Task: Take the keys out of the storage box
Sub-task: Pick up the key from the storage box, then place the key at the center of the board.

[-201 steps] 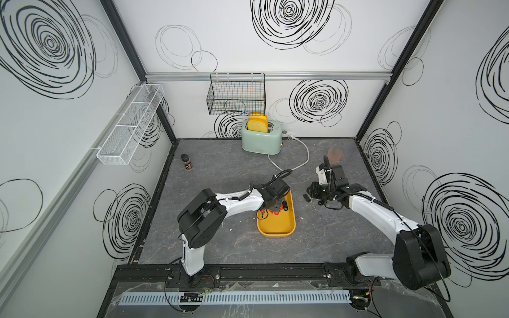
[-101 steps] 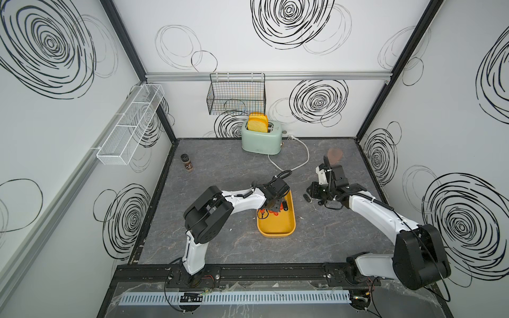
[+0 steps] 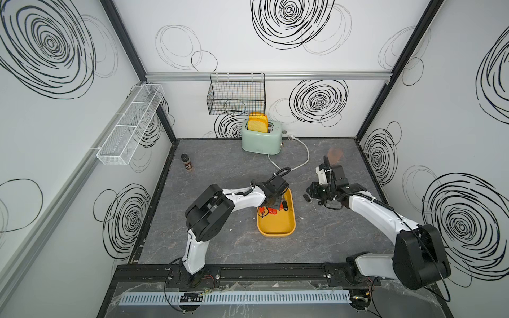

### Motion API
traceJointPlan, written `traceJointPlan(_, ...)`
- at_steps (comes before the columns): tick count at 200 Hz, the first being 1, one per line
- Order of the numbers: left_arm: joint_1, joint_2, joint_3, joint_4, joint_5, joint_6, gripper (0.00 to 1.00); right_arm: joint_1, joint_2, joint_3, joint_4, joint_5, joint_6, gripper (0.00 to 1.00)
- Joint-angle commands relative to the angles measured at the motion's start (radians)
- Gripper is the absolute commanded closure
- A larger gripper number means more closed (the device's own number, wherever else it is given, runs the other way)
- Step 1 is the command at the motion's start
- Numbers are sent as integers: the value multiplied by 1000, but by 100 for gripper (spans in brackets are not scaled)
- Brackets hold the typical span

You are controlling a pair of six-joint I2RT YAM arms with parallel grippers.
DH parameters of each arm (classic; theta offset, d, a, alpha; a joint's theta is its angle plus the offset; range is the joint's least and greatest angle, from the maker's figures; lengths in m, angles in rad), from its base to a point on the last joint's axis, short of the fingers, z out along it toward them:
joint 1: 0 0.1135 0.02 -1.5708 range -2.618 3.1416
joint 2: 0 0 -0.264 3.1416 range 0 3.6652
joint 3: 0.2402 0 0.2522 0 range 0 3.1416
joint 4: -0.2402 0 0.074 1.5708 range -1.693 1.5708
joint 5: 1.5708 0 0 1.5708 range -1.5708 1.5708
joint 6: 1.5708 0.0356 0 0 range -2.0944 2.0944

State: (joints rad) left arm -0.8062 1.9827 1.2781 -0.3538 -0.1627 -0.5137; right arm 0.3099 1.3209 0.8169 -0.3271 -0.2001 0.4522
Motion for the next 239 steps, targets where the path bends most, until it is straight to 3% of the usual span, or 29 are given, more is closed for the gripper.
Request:
traceJointPlan(1, 12, 29, 29, 16, 14, -8, 73, -5, -8, -1, 15, -4, -6, 75)
traceJointPlan(32, 15, 34, 36, 16, 22, -8, 85, -3, -8, -5, 14, -3, -6, 75)
traceJointPlan(97, 12, -26, 15, 4, 23, -13, 95, -4, -9, -8, 18, -5, -3, 75)
traceJointPlan(101, 12, -34, 12, 3, 22, -14, 100, -3, -9, -7, 18, -5, -3, 75)
traceJointPlan(239, 4, -224, -33, -49, 18, 3, 100, -2, -25, -12, 19, -10, 5, 75)
